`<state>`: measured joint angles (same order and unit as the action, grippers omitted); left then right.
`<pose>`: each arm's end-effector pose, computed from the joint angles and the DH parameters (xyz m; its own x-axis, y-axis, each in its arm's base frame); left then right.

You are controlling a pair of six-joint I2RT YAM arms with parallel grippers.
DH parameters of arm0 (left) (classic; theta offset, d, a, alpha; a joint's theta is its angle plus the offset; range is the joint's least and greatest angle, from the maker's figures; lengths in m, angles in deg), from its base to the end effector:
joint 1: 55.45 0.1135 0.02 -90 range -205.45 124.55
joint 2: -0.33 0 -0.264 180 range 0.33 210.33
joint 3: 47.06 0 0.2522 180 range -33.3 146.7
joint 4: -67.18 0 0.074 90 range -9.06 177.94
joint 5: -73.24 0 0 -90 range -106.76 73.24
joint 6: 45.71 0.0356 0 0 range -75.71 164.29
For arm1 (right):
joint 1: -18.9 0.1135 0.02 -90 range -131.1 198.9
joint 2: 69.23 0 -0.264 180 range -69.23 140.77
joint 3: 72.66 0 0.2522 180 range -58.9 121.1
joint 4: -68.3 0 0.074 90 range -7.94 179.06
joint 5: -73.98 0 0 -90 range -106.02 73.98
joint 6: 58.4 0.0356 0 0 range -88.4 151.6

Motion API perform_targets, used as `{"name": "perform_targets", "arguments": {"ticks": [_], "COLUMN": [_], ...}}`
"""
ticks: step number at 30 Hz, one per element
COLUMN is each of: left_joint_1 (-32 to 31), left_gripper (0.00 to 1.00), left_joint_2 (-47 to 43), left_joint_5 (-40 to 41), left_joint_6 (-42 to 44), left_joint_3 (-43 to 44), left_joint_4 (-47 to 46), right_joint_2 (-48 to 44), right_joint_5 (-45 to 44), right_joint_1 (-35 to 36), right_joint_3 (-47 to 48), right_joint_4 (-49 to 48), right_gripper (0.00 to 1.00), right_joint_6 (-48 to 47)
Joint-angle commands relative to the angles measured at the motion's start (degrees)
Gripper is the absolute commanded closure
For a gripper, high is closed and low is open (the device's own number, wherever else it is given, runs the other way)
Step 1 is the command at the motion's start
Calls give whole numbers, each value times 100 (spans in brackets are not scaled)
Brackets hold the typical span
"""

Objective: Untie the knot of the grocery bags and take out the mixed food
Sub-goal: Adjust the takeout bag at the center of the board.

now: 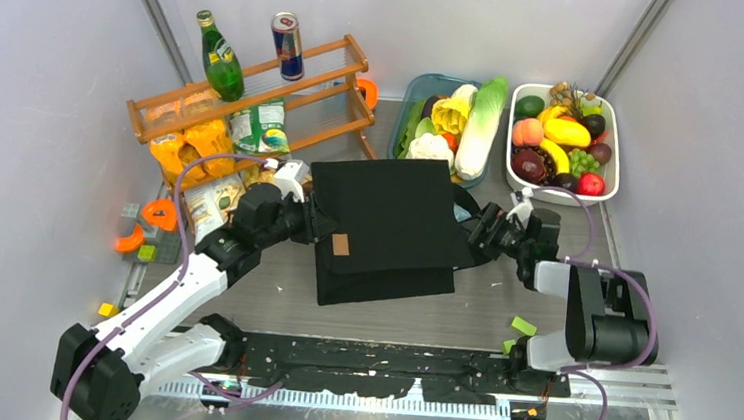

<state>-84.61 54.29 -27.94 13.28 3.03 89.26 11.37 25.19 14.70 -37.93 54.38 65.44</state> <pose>0.1837 -0.1104 0.2623 -0.6522 -0.2149 -0.7270 0.3433 0.7713 -0.5360 0.2391 0.0060 0.1396 -0.7181 0.4728 -0.5106 -0.1234 0.6356 0.7621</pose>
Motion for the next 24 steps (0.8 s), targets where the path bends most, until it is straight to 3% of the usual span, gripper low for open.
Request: {"name": "perform_targets", "arguments": {"ticks": [1, 2, 4, 5, 9, 12, 13, 15, 18, 20, 24], "left_joint_1": [-19, -19, -19, -19, -19, -81, -129, -353, -719, -864, -1106], "left_gripper": [74, 74, 75, 76, 85, 90, 91, 92, 93, 93, 93], "left_joint_2": [152, 151, 150, 145, 218, 320, 352, 412, 565, 737, 1136], "left_joint_5": [-136, -137, -187, -254, -786, -1220, -1229, -1137, -1109, -1196, -1412], "left_joint_6": [167, 177, 186, 187, 254, 370, 450, 646, 768, 740, 518], "left_joint_3": [33, 14, -46, -94, -224, -128, -58, 116, 414, 601, 1005], "left_joint_4": [118, 105, 29, -43, -425, -669, -681, -691, -874, -1214, -2110], "right_joint_2": [574, 789, 1125, 1325, 1690, 1529, 1307, 749, -254, -1363, -2438], "right_joint_5": [536, 585, 742, 812, 948, 959, 963, 933, 696, 435, 204], "right_joint_1": [591, 756, 977, 1089, 1199, 1205, 1217, 1224, 1256, 1281, 1282], "right_joint_3": [179, 210, 312, 362, 307, 281, 287, 333, 632, 991, 1838], "right_joint_4": [-1887, -2099, -2795, -3345, -5212, -5597, -5484, -4658, -2287, -572, 1599], "right_gripper": [3, 2, 11, 26, 61, 86, 89, 94, 95, 95, 95], "right_joint_6": [744, 890, 1326, 1698, 2955, 3381, 3330, 2960, 1646, 738, -362]}}
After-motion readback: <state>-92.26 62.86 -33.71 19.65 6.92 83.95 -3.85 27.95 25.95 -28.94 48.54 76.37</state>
